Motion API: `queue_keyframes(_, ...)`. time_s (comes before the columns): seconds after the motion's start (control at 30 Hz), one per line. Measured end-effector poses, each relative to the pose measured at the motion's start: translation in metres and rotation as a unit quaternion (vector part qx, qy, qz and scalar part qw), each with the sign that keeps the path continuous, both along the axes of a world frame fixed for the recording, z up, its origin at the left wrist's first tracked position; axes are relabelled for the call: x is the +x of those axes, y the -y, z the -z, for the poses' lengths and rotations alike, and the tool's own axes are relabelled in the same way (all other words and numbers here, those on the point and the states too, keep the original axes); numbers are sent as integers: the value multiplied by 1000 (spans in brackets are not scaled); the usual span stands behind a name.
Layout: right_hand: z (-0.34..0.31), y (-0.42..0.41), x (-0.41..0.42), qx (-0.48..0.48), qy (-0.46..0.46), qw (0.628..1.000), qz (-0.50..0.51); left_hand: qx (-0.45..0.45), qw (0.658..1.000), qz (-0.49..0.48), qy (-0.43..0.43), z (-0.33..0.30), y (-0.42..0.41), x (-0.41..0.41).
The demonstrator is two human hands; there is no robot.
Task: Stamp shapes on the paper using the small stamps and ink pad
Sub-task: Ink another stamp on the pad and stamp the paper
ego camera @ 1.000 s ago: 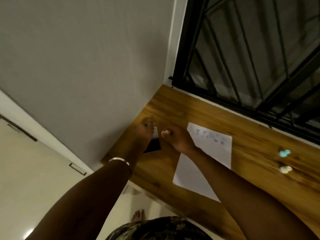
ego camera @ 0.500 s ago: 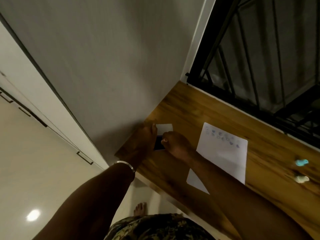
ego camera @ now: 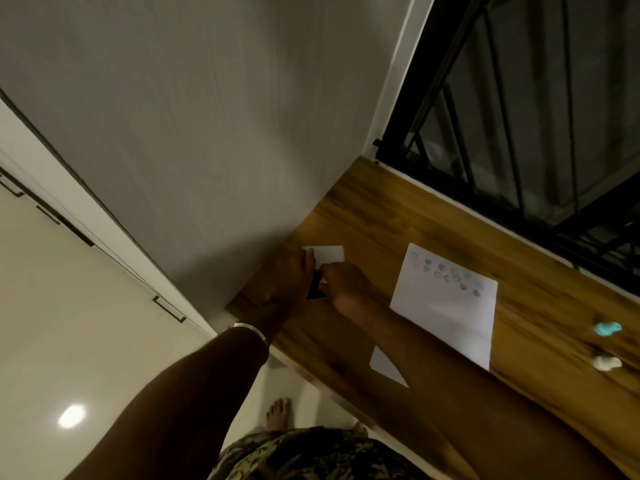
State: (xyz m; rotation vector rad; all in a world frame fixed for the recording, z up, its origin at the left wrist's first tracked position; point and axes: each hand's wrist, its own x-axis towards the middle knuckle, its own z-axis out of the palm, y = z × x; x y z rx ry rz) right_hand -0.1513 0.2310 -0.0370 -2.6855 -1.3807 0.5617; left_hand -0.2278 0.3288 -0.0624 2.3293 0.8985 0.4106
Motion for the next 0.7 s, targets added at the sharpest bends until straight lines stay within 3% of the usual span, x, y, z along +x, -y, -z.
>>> queue_keyframes(0.23, -8, 0, -1, -41, 17, 999, -12, -3, 1000, 11, -24, -11, 4, 0)
queue_keyframes(0.43, -9, 11, 1, 74, -36, 994, 73, 1, 1000, 19, -18, -12, 6, -3)
queue_keyframes(0.7, -14, 61, 37, 79, -50, 980, 174, 61, 995, 67, -35, -11, 30, 32)
